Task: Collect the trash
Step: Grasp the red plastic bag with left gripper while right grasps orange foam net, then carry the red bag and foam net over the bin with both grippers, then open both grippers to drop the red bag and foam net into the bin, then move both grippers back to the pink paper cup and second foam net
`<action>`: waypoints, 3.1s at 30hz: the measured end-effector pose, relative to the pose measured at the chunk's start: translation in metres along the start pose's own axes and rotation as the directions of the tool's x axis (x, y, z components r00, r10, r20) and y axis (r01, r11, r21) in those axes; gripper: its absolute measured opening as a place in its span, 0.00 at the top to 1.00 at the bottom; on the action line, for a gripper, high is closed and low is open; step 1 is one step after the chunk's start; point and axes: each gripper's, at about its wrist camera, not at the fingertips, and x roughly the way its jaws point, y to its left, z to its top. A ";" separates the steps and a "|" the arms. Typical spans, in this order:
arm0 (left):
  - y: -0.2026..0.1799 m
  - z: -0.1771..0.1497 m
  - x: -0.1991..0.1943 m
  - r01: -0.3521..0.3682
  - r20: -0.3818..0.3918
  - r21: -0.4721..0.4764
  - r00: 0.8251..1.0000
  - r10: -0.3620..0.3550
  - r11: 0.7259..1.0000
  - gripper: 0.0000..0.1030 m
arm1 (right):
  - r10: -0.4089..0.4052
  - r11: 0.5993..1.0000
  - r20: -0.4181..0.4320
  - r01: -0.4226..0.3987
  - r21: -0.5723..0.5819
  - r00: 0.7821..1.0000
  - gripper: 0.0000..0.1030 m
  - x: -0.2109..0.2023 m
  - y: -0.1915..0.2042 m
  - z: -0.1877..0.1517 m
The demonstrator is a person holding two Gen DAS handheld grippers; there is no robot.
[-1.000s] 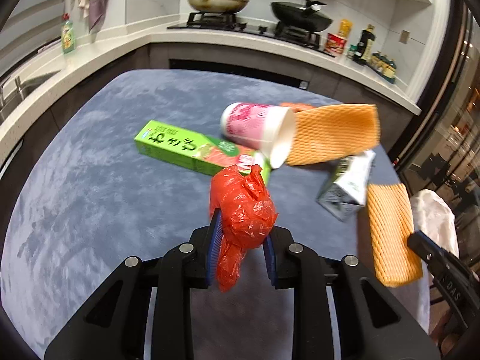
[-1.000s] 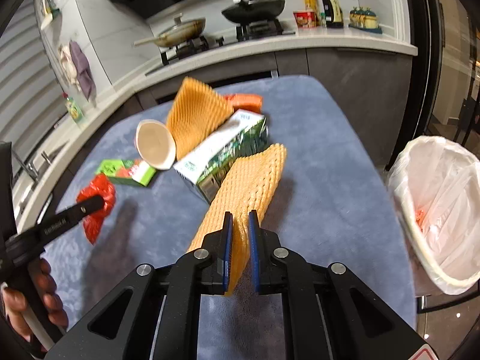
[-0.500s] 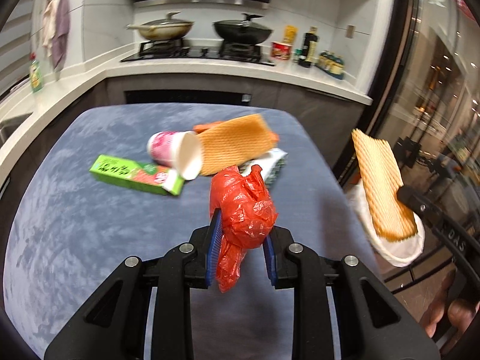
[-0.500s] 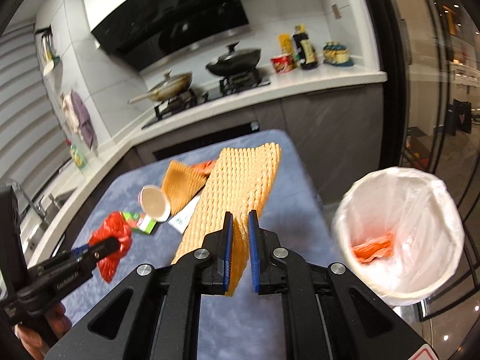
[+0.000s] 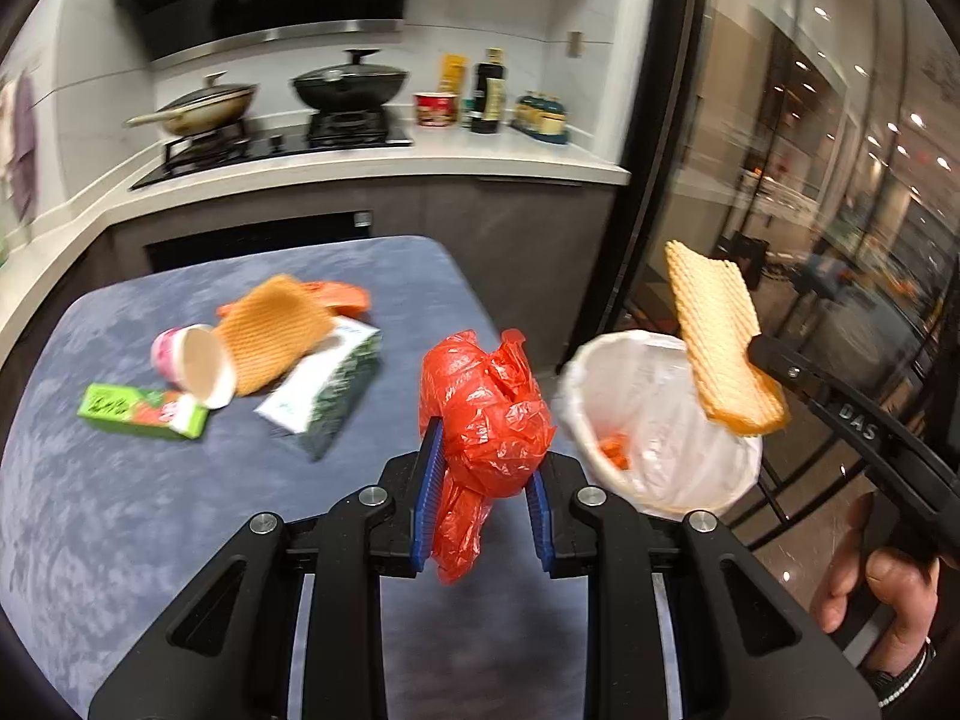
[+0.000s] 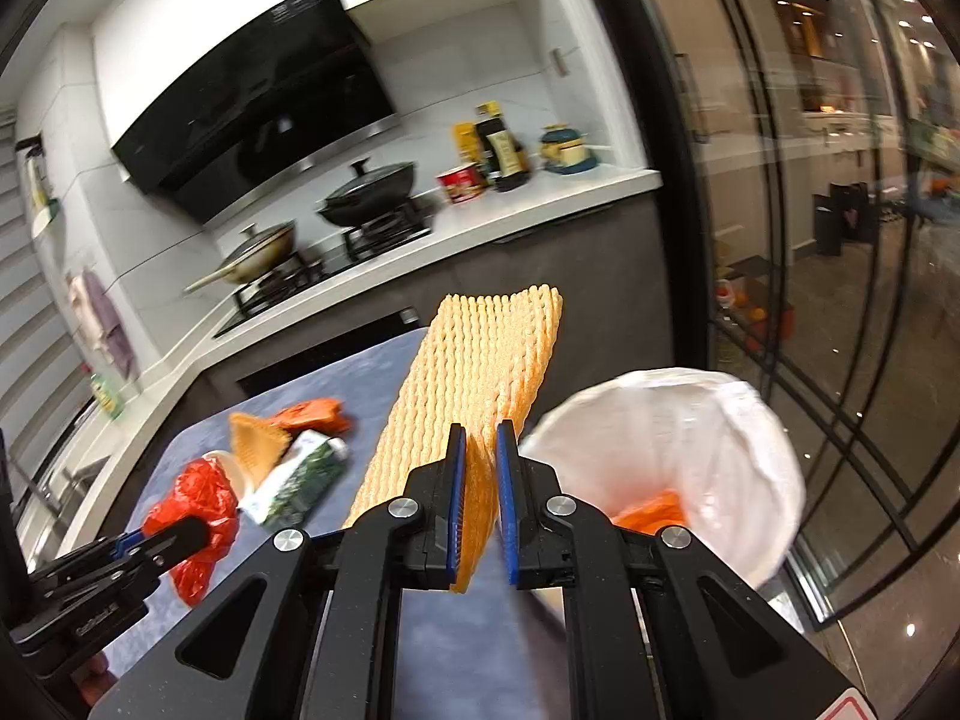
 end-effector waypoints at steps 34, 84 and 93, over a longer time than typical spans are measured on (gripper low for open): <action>-0.146 0.020 0.116 0.159 -0.162 0.151 0.978 -0.134 0.976 0.76 | -0.128 0.975 -0.109 0.145 0.170 0.986 0.90 0.045 -0.130 -0.008; -0.010 0.037 0.063 -0.019 -0.028 -0.095 0.999 0.016 0.995 0.31 | -0.027 0.999 -0.065 0.030 0.041 0.998 0.55 0.038 -0.028 0.003; 0.061 0.029 0.032 -0.129 0.000 -0.175 0.991 0.131 0.976 0.20 | 0.051 0.997 -0.100 -0.056 -0.046 0.994 0.55 0.050 0.041 -0.008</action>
